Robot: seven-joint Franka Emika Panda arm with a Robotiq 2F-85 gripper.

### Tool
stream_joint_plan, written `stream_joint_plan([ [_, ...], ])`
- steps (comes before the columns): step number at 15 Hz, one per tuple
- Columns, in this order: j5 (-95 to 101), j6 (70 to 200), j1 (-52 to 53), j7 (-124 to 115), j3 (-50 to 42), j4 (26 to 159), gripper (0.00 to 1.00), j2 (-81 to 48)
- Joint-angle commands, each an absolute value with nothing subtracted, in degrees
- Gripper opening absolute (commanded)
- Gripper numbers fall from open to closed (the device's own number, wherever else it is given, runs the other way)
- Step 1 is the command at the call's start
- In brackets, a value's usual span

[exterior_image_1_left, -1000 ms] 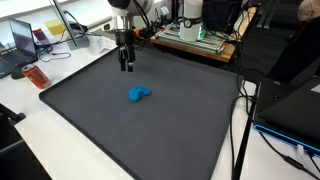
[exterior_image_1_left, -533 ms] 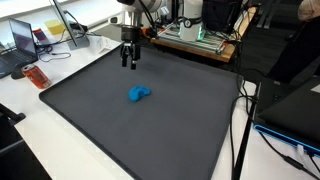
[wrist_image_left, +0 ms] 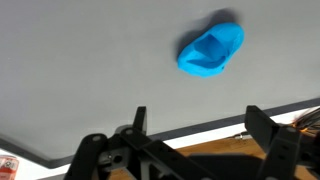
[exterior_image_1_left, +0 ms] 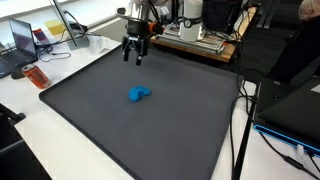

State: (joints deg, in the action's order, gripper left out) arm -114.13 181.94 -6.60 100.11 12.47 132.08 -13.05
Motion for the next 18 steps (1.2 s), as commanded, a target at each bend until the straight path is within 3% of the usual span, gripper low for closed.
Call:
stream_joint_plan([
  [1, -114.67, 183.41, -5.66, 101.32, 12.43, 131.95, 1.0, -13.0],
  [18, -118.84, 184.58, 2.62, 102.76, 11.77, 130.44, 1.0, -16.06],
])
